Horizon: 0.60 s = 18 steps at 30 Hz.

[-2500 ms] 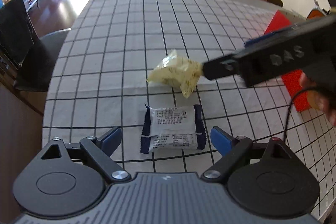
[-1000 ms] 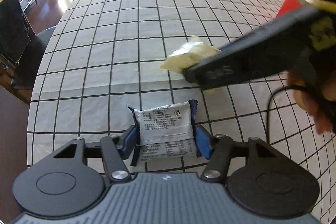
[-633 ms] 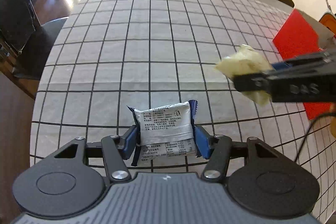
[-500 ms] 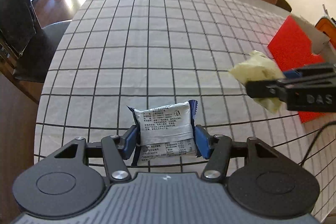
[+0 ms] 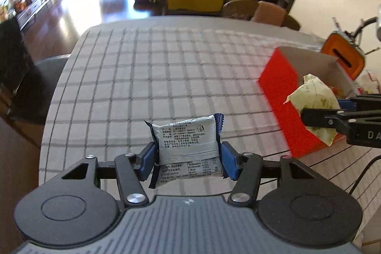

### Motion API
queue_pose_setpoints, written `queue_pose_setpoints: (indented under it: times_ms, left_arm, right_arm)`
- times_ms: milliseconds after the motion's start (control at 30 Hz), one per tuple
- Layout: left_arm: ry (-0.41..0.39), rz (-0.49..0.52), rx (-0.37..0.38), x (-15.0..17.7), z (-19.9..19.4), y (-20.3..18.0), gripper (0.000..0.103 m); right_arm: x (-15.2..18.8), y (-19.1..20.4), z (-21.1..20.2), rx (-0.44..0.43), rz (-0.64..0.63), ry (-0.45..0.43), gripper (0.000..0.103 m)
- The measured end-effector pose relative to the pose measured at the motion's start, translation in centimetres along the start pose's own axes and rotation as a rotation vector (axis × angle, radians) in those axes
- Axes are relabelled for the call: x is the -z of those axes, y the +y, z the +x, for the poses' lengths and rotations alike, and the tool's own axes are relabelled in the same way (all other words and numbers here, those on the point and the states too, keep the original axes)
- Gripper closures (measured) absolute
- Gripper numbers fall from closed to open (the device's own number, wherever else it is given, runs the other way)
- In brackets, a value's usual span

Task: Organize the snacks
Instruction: 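Carry the white packet and cream bag over the red box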

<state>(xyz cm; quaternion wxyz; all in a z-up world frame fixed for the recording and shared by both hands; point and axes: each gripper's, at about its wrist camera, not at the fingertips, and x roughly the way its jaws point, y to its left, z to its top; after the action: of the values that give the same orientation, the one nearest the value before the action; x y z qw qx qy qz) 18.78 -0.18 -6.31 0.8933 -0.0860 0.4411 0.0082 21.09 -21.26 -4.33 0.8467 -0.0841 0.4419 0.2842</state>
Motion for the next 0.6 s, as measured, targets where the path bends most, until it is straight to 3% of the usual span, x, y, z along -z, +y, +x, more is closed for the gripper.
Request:
queue_pose_setpoints:
  times_ms: [600]
  left_arm:
    - [-0.108, 0.192, 0.094, -5.5, 0.0, -15.3, 0.045]
  right_arm:
    - [1.3, -11.7, -6.8, 0.135, 0.087, -0.106, 0.065]
